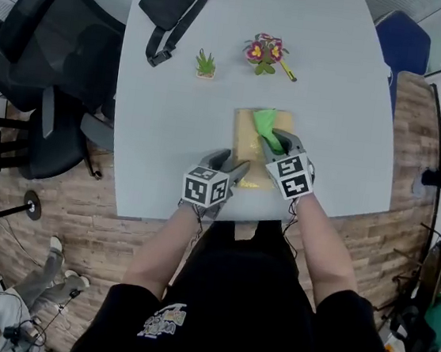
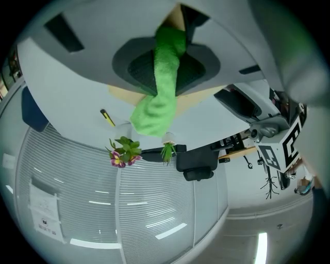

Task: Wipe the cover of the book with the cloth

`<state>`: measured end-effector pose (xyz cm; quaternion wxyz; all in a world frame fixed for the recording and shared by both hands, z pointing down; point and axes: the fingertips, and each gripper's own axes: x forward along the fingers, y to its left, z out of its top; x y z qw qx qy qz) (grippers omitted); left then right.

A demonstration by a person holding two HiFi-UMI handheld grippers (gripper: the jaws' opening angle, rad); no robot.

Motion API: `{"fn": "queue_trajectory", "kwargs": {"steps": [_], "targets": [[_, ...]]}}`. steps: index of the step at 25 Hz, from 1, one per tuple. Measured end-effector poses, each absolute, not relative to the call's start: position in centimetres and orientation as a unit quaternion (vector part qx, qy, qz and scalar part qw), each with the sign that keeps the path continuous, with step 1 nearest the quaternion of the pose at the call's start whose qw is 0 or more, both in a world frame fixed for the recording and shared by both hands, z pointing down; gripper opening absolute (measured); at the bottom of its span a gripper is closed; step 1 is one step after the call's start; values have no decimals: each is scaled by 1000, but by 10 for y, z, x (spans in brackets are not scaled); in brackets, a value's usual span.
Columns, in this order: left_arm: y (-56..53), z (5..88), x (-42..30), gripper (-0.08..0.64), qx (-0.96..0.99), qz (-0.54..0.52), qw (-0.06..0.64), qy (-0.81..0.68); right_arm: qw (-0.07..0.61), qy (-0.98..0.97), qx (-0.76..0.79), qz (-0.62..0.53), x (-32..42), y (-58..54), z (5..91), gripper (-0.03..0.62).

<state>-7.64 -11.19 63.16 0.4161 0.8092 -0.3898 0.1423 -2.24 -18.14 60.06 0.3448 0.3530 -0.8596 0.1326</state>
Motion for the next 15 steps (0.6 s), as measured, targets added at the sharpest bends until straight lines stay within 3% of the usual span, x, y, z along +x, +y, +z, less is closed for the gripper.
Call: {"fn": "queue_trajectory", "kwargs": {"steps": [15], "targets": [[-112, 632, -76, 276, 809, 143, 412, -393, 317, -805, 463, 192, 65, -201, 605, 97]]}}
